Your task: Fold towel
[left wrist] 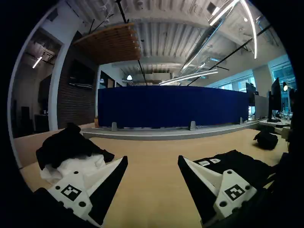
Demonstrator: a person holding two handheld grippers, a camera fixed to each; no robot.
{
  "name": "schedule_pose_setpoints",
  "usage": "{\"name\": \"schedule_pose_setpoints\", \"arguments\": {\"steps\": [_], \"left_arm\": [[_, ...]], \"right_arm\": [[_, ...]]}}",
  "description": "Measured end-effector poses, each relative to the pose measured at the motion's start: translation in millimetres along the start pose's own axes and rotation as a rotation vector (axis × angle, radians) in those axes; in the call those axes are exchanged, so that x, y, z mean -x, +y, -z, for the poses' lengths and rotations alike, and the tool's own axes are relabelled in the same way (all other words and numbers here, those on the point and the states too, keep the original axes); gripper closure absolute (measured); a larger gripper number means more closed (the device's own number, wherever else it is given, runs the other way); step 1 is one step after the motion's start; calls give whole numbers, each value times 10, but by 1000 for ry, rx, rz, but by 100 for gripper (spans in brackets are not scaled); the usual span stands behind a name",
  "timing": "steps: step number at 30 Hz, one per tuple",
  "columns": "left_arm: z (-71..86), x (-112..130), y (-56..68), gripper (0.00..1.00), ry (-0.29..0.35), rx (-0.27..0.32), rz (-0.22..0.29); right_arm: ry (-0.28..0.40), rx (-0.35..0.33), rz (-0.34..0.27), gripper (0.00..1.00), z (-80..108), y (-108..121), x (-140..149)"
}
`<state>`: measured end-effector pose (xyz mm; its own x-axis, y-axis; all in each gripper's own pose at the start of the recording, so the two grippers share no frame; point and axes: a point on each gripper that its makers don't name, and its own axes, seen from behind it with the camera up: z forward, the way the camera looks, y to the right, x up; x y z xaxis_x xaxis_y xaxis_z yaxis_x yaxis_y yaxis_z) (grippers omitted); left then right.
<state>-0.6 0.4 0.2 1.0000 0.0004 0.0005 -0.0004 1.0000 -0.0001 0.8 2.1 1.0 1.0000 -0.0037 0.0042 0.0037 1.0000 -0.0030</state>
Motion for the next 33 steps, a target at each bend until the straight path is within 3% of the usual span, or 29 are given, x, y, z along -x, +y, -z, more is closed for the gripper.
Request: {"name": "schedule_pose_setpoints", "arguments": {"steps": [3,9,26,33], "left_arm": [[-14,18,27,2,-2,1,-4],[-43,-272,84,2,12,5,-15],[-9,-1668,43,2,29,-3,-3],[-33,-1989,71,2,11,16,-3]], "right_arm": [[-14,9,4,0,6,29,-28],[1,6,28,0,30,13,-388],[12,6,0,0,74,-89,-1801],[12,13,-5,0,38,-117,-2139]]}}
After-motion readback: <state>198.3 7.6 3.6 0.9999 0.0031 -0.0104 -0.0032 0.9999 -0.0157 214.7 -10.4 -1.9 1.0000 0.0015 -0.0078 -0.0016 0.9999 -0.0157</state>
